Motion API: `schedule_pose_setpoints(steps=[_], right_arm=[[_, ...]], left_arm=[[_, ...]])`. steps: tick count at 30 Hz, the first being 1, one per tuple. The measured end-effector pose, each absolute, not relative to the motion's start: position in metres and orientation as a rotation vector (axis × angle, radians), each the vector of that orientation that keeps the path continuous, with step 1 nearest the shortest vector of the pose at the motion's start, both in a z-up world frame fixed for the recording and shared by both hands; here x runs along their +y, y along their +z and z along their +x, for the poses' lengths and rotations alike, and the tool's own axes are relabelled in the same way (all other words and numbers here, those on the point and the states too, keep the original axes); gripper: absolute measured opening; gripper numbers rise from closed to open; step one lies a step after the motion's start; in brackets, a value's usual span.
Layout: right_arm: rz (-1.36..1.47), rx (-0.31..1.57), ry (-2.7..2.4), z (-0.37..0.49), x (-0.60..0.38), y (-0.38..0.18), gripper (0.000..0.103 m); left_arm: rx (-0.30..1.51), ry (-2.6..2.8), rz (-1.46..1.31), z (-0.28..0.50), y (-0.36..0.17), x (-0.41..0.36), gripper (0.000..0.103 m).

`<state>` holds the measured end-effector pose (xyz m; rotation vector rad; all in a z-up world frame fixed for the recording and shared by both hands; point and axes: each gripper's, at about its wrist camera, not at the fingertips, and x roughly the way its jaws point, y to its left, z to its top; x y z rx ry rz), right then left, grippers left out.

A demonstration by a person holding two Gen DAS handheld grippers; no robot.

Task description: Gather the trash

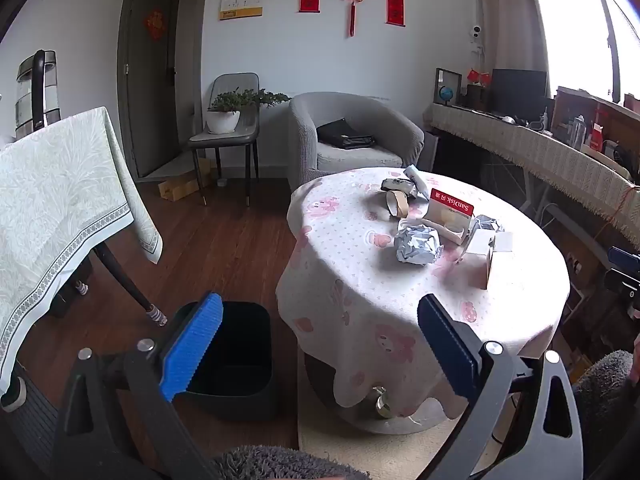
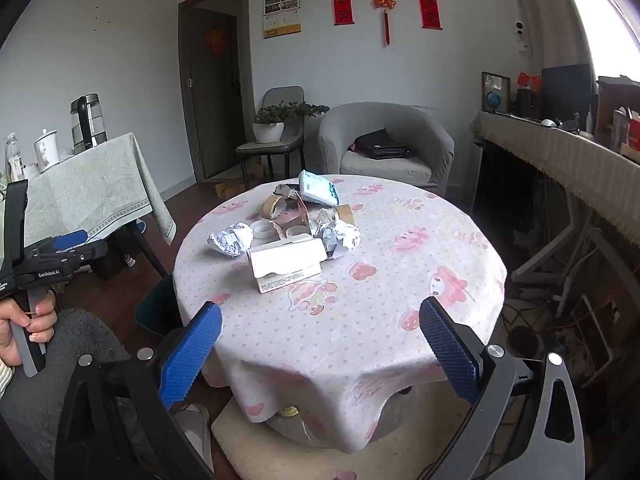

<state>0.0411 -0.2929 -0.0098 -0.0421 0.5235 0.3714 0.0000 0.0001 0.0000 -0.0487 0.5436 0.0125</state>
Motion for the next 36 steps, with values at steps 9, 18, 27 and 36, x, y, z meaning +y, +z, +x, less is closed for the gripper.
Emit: schedule_pose_setpoints(steps=[9, 18, 27, 36], right_arm=[[-0.043, 0.526, 0.37, 0.0413, -0.293, -0.0105, 0.1], [-0.043, 0.529, 0.37, 0.0412, -0.292, -0.0116, 0.1], [-0.045, 0.531, 0.37, 0.0417, -0.2916, -0.0116, 0.1], [-0.047, 0.53, 0.37, 0.0415, -0.2915, -0.0114, 0.1]], left_arm=[[0.546, 0.013, -0.047, 0.0001, -0.0001, 0.0, 0.1], [0.545, 0.014, -0.042, -0.0011, 0.0, -0.0015, 0.1], [0.546, 0.013, -0.048, 0.0, 0.0, 0.0001, 0.1], [0.546, 0.013, -0.045, -0.0006, 0.0001, 0.0005, 0.1]])
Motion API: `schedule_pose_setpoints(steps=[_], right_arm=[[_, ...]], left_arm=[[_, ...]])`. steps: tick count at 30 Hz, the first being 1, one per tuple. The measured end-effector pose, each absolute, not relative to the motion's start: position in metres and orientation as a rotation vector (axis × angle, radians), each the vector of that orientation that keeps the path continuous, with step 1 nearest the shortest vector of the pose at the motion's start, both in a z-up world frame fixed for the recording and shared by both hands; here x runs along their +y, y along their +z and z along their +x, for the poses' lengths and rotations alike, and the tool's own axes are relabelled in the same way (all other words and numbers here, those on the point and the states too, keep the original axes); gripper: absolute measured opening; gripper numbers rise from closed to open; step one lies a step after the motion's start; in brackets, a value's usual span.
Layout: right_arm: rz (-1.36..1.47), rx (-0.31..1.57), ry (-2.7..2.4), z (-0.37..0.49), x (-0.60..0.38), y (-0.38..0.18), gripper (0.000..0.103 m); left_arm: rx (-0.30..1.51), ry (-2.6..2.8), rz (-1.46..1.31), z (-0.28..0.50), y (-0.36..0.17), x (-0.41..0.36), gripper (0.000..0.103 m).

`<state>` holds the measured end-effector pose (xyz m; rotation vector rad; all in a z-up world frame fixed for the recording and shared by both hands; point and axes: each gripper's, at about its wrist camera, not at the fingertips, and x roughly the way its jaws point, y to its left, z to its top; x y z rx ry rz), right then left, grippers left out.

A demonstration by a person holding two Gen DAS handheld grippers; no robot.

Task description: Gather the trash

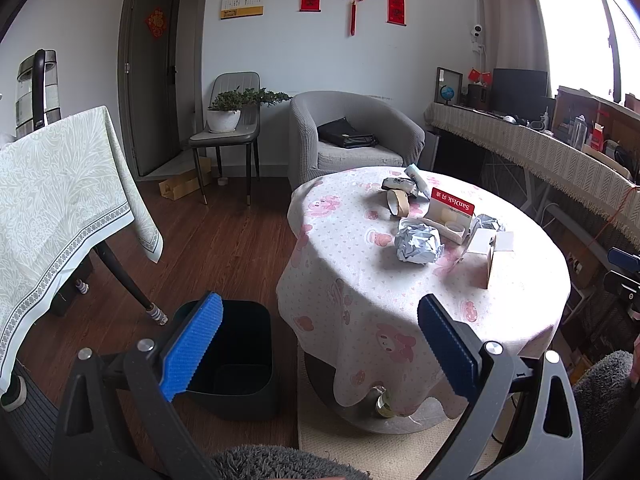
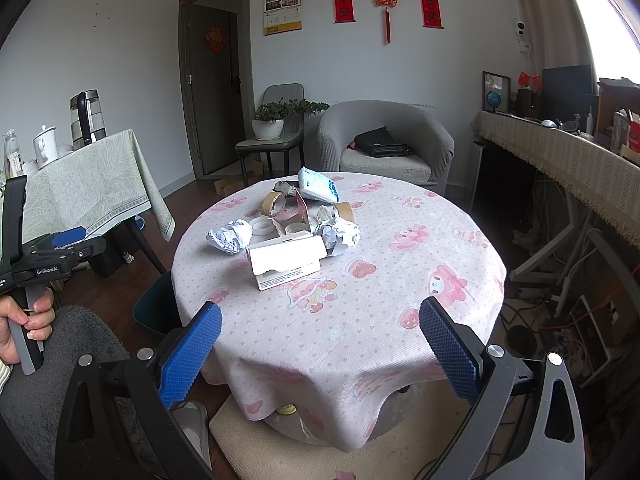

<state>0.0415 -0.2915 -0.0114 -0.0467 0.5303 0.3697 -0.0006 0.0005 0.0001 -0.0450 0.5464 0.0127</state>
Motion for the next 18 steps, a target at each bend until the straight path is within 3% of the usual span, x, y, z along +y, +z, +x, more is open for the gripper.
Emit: schedule_pose_setpoints(steps=[18], right_arm=[[-0.049, 0.532, 0.369, 0.0412, -0.2909, -0.0116, 0.1]], left_arm=[[0.547, 0.013, -0.044, -0.0001, 0.0, -0.0001, 0.1]])
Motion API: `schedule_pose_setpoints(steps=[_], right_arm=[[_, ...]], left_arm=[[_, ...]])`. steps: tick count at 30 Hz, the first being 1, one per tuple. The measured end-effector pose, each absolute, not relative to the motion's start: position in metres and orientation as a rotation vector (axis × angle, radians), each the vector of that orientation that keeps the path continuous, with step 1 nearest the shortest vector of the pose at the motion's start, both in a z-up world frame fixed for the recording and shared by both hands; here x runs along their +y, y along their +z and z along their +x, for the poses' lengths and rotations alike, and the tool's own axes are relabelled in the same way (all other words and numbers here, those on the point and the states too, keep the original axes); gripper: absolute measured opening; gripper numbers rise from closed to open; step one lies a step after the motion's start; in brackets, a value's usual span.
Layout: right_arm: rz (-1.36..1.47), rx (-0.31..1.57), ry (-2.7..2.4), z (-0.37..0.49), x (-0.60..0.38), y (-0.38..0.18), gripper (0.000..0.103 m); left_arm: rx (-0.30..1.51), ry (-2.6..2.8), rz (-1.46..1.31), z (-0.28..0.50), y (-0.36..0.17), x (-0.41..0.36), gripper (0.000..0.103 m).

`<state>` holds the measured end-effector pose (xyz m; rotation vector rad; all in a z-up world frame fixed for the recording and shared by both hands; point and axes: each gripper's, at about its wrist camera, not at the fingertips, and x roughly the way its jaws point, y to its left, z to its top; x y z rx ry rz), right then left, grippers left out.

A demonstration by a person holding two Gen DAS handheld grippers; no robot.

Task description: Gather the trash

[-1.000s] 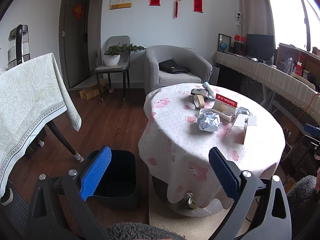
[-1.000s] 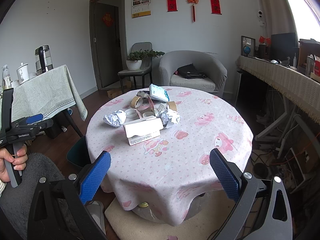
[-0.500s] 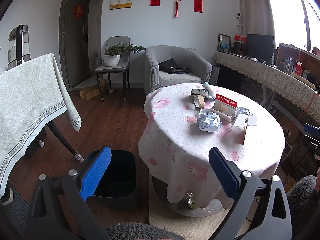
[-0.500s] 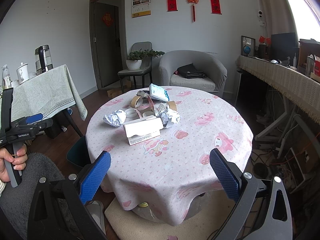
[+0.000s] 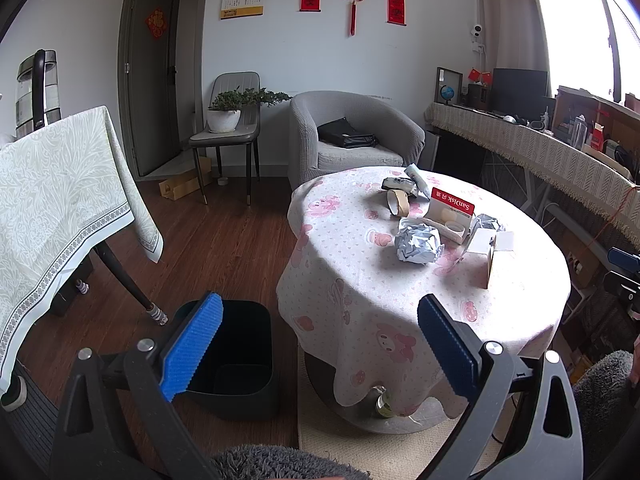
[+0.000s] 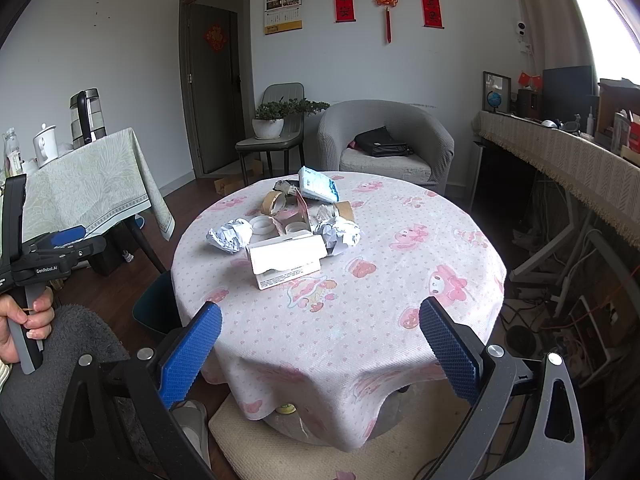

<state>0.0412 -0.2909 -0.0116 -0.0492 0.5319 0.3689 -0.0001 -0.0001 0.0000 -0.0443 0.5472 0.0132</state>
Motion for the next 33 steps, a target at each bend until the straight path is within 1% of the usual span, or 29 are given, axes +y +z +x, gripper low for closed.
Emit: schedule_pose_setpoints(steps=[33], right_arm=[[-0.067, 0.546, 0.423, 0.0401, -0.2837, -0.0109, 0.1]], left_arm=[[0.545, 0.017, -0.018, -0.0007, -0.0013, -0.0067, 0.1]])
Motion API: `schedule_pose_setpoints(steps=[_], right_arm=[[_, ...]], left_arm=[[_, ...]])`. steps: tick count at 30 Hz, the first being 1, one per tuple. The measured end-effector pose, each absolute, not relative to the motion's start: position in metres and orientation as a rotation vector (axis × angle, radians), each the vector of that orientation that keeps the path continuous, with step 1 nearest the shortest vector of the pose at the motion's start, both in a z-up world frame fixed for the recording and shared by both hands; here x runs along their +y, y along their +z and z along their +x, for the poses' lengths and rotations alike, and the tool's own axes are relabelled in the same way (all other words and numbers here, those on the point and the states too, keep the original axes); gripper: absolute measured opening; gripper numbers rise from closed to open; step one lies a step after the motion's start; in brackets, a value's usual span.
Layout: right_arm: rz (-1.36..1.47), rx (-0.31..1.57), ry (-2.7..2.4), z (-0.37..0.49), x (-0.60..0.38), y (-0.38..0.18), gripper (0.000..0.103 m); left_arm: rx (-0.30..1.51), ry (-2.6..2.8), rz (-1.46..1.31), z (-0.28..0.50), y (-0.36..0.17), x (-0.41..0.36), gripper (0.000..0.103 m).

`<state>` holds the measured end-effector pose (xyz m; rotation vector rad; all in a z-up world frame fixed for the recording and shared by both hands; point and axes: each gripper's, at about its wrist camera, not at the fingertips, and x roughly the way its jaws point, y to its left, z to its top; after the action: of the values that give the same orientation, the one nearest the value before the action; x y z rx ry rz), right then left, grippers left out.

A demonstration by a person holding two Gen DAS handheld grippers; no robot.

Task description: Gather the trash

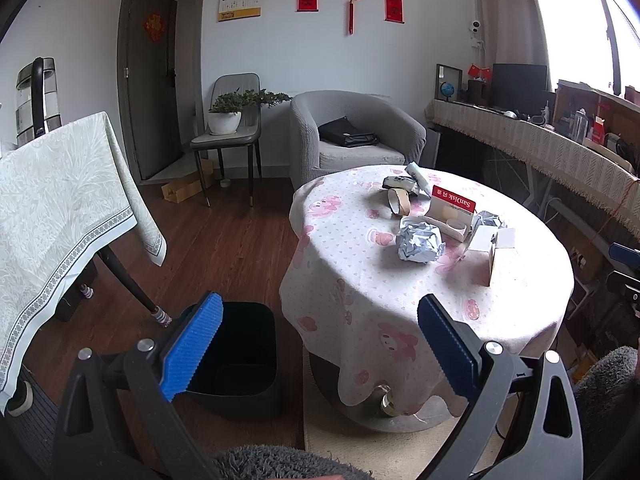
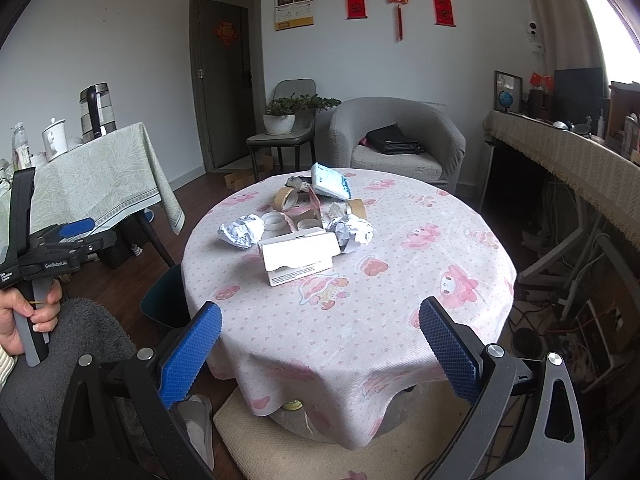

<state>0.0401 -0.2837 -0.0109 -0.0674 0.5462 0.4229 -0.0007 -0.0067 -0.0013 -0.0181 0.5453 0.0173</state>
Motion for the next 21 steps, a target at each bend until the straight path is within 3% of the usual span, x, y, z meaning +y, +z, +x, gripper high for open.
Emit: schedule_pose_setpoints(steps=[15, 21], right_arm=[[-0.15, 0.58, 0.581, 0.081, -0.259, -0.003, 0.1], [-0.169, 0.615, 0.621, 0.107, -0.249, -0.011, 0.1]], left_arm=[[0.577, -0.142, -0.011, 0.028, -0.004, -0.027, 0.098], [0.61, -0.178, -0.014, 0.059, -0.011, -0.038, 0.091]])
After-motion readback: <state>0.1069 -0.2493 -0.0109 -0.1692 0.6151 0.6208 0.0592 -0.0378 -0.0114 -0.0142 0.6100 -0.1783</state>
